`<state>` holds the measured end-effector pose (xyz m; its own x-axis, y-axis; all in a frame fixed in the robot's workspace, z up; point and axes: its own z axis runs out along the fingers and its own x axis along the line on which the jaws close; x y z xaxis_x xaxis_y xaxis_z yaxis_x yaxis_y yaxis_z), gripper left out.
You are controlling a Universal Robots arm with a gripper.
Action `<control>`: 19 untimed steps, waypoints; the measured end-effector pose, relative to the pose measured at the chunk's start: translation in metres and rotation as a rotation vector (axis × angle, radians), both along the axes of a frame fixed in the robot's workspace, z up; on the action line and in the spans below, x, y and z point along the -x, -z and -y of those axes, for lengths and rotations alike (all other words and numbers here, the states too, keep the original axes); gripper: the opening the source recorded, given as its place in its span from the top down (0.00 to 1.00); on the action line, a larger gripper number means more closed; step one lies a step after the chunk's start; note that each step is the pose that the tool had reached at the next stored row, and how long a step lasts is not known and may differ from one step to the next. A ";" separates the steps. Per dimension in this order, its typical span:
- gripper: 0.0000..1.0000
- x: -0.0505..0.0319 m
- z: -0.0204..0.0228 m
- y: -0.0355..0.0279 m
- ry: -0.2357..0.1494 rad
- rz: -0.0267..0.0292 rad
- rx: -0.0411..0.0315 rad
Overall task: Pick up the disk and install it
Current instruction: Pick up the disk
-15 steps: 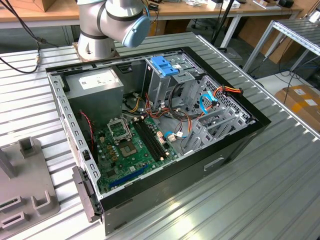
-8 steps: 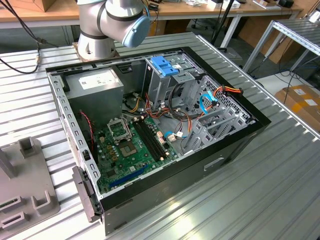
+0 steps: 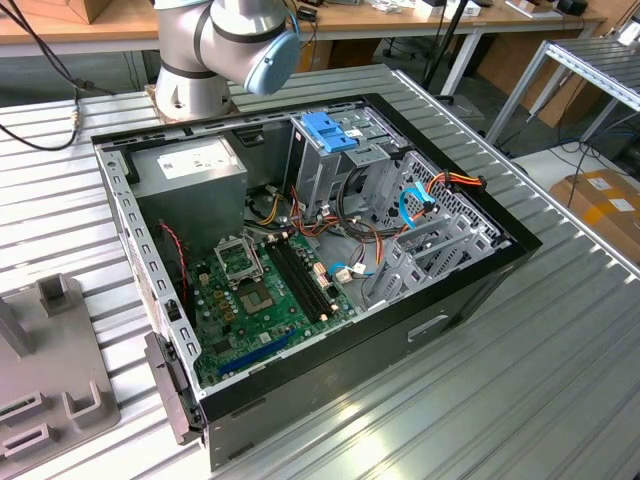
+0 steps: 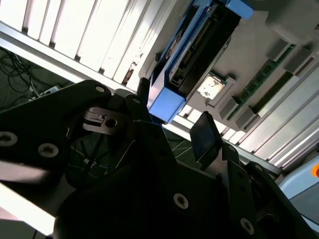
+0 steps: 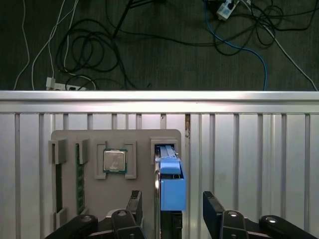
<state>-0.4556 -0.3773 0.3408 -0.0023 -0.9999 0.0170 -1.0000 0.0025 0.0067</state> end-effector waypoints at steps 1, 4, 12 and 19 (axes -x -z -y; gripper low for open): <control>0.40 0.0000 0.0000 0.0004 0.000 -0.0002 0.0001; 0.40 0.0000 0.0000 0.0011 0.000 0.0000 0.0000; 0.40 0.0000 0.0000 0.0025 0.000 0.0001 0.0000; 0.40 0.0000 0.0000 0.0131 0.000 0.0000 0.0000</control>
<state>-0.4556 -0.3773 0.3277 -0.0024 -0.9999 0.0170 -1.0000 0.0025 0.0067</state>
